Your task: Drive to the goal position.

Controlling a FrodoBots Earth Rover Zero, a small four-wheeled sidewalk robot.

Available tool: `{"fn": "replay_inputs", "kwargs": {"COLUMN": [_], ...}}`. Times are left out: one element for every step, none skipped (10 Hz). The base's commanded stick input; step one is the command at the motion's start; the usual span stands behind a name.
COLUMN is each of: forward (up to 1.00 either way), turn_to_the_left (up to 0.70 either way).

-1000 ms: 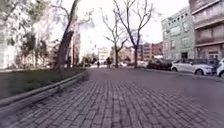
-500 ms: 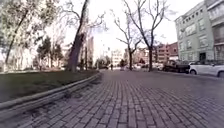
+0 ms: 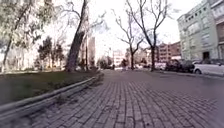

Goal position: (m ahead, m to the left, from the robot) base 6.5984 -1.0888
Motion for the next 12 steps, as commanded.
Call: {"fn": "replay_inputs", "kwargs": {"forward": [0.70, 0.70, 0.70, 0.70, 0.70, 0.70, 0.70, 0.70, 0.70, 0.70, 0.70, 0.70], "turn_to_the_left": [0.00, 0.00, -0.26, -0.28, -0.20, -0.11, -0.02, 0.00, 0.00, 0.00, 0.00, 0.00]}}
